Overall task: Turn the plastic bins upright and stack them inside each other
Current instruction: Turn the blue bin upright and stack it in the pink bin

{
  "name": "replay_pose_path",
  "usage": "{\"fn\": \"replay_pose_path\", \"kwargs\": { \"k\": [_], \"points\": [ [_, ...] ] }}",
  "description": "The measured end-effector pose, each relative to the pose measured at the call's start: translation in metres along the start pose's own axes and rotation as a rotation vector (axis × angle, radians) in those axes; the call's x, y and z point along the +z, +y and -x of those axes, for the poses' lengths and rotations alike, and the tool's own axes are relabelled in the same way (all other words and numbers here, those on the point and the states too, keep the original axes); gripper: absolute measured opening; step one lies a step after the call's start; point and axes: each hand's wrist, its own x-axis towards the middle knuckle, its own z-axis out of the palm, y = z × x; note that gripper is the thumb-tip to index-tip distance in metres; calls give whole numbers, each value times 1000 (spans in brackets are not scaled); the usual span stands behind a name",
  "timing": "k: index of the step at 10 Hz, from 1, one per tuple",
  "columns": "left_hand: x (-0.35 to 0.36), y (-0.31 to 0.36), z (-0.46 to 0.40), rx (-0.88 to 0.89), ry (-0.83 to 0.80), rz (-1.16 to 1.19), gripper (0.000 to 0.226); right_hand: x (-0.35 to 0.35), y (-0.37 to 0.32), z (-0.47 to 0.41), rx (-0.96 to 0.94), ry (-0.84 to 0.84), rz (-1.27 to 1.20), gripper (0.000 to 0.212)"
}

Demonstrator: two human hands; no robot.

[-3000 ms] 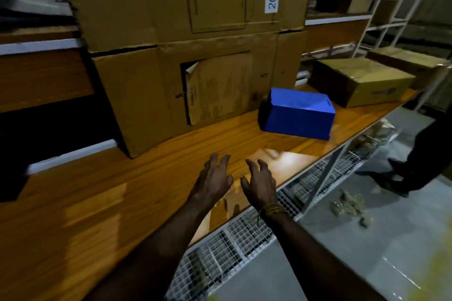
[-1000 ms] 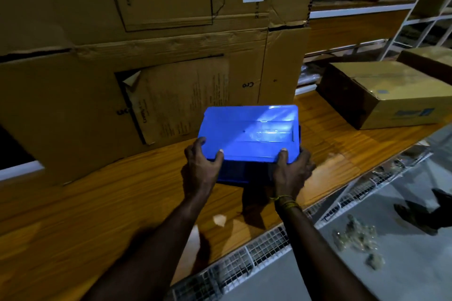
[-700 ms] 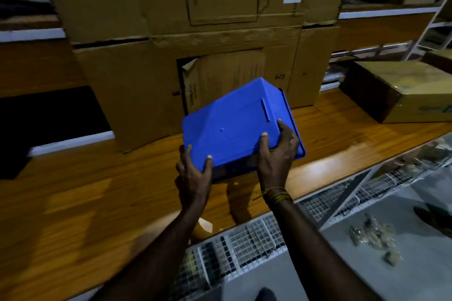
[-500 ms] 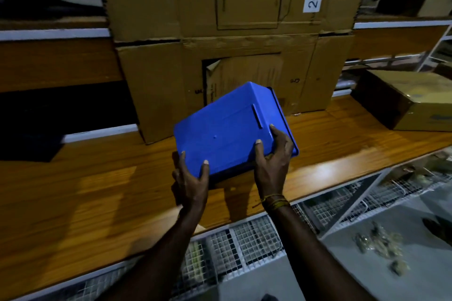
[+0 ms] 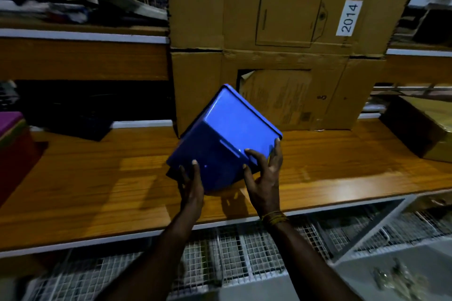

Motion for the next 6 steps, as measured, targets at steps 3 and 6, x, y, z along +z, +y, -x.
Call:
{"fn": "replay_pose_path", "kwargs": {
  "k": [3, 6],
  "points": [
    [-32, 87, 61, 303, 348, 121, 70, 11, -13, 23, 88, -214, -98, 30],
    [-99, 178, 39, 286, 414, -137, 86, 34, -33, 7, 184, -309, -135, 50]
  ]
}}
